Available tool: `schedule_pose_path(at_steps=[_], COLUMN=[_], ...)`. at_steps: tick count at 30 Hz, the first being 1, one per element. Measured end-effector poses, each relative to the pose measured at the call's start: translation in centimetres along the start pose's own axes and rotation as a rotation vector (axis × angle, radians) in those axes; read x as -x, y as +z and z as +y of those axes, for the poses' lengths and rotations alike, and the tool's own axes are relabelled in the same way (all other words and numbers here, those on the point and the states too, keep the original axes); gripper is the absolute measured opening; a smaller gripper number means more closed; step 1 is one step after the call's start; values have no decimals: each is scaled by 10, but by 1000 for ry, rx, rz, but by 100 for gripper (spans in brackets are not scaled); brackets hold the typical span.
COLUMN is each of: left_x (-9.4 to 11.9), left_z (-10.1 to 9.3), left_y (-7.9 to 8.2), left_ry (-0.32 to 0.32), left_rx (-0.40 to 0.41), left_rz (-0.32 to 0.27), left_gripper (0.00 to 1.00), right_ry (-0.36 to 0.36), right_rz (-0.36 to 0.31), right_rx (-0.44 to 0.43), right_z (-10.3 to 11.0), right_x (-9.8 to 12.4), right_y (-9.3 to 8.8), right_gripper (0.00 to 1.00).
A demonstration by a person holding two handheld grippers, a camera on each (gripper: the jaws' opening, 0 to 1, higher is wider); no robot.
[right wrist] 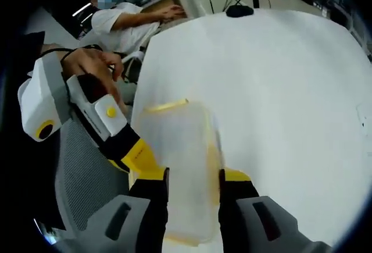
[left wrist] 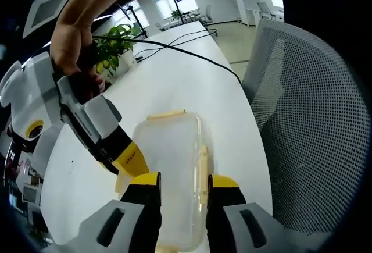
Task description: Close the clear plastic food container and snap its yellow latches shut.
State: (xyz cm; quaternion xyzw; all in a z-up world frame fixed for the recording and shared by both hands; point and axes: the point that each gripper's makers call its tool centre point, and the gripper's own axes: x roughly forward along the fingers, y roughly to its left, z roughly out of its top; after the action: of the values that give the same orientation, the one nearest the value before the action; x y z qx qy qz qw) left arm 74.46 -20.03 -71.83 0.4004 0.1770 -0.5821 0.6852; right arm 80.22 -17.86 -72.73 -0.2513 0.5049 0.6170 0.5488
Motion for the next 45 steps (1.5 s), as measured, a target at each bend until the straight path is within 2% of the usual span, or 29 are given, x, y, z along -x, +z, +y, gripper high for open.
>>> schedule_pose_path(at_steps=[9, 14, 18, 21, 28, 35, 45], left_x=[1, 2, 5, 11, 25, 31, 39], left_z=[1, 1, 2, 5, 16, 20, 24], left_y=[4, 4, 0, 1, -1, -3, -12], left_ry=[-10, -27, -12, 0, 15, 25, 59], left_rx=[43, 34, 47, 59, 110, 170, 274], left_rz=[-44, -37, -22, -34, -48, -55, -65], left_gripper=[25, 25, 28, 29, 32, 36, 42], right_ry=[-20, -37, -73, -87, -130, -158, -199], right_rz=[-39, -50, -51, -63, -95, -137, -184], right_rx=[6, 7, 39, 37, 37, 26, 13], right_z=[-2, -2, -5, -7, -11, -10, 0], right_x=[2, 3, 5, 6, 13, 22, 30], right_y=[3, 3, 4, 4, 0, -4, -18], right_gripper=[33, 33, 37, 38, 39, 40, 42])
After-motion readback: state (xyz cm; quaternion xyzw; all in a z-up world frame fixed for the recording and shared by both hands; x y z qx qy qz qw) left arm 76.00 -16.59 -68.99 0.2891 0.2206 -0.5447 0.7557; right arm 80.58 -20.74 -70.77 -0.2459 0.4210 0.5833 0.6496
